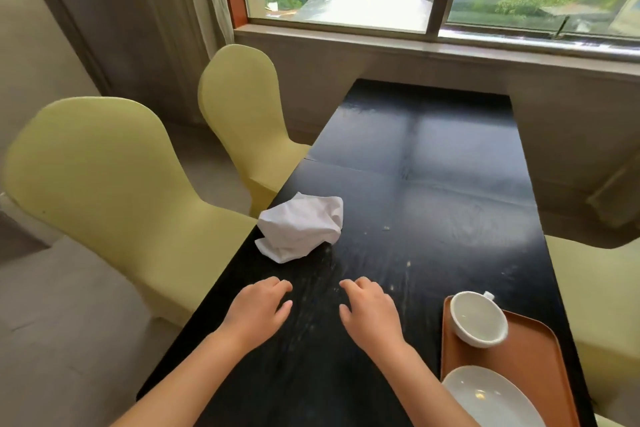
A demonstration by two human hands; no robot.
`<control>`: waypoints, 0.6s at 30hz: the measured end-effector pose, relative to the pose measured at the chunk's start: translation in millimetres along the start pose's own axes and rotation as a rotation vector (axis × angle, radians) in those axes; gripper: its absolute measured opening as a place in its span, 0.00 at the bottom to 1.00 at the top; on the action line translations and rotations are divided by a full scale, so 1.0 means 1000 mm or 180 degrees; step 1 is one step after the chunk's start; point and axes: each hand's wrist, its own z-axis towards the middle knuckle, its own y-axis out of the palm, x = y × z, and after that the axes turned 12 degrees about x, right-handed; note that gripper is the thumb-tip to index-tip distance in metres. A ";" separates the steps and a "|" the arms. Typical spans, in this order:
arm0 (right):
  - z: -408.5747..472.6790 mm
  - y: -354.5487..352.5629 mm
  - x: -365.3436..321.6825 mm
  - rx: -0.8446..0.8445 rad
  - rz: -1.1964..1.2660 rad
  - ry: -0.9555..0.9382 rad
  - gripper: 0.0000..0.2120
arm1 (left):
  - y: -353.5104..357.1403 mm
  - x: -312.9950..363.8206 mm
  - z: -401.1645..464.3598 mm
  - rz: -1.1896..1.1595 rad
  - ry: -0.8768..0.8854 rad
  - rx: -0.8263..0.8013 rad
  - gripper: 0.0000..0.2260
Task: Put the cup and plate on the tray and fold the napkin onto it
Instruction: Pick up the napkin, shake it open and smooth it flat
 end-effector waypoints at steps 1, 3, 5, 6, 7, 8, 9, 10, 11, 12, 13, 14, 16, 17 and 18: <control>0.011 0.007 -0.010 0.0005 -0.0001 0.0056 0.20 | -0.001 -0.017 0.006 -0.0029 -0.0028 -0.0016 0.14; 0.034 0.023 -0.028 0.0018 0.0044 0.0194 0.21 | -0.001 -0.052 0.020 -0.0135 -0.0123 -0.0034 0.14; 0.059 0.037 -0.042 0.0009 0.0146 0.0405 0.22 | -0.002 -0.086 0.036 -0.0247 -0.0199 -0.0079 0.14; 0.072 0.043 -0.047 0.0022 0.0183 0.0545 0.23 | -0.002 -0.100 0.046 -0.0278 -0.0216 -0.0117 0.15; 0.085 0.048 -0.049 0.0032 0.0189 0.0688 0.23 | -0.001 -0.113 0.057 -0.0290 -0.0208 -0.0142 0.15; 0.098 0.053 -0.050 0.0043 0.0160 0.0816 0.23 | 0.001 -0.125 0.069 -0.0285 -0.0170 -0.0158 0.16; 0.110 0.058 -0.049 0.0055 0.0093 0.0913 0.23 | 0.004 -0.134 0.082 -0.0282 -0.0114 -0.0158 0.17; 0.120 0.062 -0.048 0.0072 0.0007 0.0968 0.22 | 0.008 -0.140 0.096 -0.0282 -0.0055 -0.0158 0.18; 0.132 0.067 -0.046 0.0093 -0.0087 0.0997 0.21 | 0.013 -0.144 0.111 -0.0281 0.0024 -0.0156 0.20; 0.142 0.072 -0.043 0.0115 -0.0178 0.1016 0.21 | 0.021 -0.146 0.125 -0.0266 0.0124 -0.0168 0.21; 0.152 0.078 -0.041 0.0122 -0.0259 0.1041 0.21 | 0.029 -0.147 0.140 -0.0225 0.0231 -0.0196 0.23; 0.163 0.084 -0.038 0.0129 -0.0327 0.1062 0.22 | 0.038 -0.147 0.154 -0.0155 0.0322 -0.0239 0.25; 0.183 0.098 -0.029 0.0133 -0.0412 0.1156 0.26 | 0.061 -0.148 0.181 0.0049 0.0452 -0.0374 0.29; 0.191 0.105 -0.025 0.0136 -0.0423 0.1233 0.27 | 0.073 -0.148 0.193 0.0150 0.0509 -0.0467 0.30; 0.198 0.112 -0.019 0.0133 -0.0417 0.1307 0.28 | 0.087 -0.149 0.203 0.0235 0.0544 -0.0565 0.31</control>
